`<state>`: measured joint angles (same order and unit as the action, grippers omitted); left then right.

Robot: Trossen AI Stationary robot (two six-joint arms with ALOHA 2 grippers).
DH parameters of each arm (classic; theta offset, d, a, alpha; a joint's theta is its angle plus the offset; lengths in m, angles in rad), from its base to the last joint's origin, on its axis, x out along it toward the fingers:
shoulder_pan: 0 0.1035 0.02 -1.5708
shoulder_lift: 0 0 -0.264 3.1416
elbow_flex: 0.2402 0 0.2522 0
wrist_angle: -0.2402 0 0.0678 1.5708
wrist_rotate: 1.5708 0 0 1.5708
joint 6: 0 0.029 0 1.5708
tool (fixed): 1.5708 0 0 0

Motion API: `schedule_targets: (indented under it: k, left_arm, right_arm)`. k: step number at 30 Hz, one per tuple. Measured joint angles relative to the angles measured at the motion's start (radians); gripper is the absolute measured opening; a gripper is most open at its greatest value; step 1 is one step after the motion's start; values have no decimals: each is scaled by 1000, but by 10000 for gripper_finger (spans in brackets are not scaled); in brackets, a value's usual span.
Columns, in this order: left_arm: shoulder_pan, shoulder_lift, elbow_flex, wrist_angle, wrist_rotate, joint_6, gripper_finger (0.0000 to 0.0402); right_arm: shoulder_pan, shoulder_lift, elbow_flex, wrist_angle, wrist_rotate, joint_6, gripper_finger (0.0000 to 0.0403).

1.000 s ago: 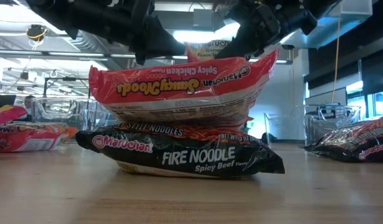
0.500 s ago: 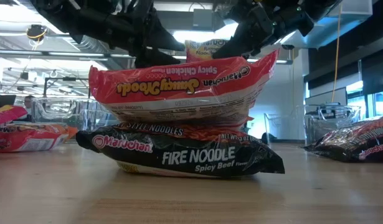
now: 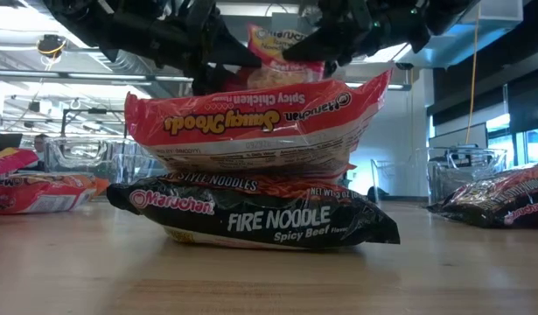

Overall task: Sort Maruchan noodles
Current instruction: Put the top right red noodle pack into the middle transparent bin

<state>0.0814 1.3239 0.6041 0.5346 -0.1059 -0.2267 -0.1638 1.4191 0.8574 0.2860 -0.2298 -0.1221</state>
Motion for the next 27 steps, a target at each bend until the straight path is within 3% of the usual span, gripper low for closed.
schedule_targets:
  k: [10,21,27]
  left_arm:
    - [0,0,0,10,22,27,263]
    - [0,0,0,21,31,39,159]
    - [2,0,0,16,33,55,124]
  right_arm:
    - [0,76,0,190,-52,69,93]
    - [0,112,0,241,-40,70,95]
    - [0,111,0,228,-24,73,144]
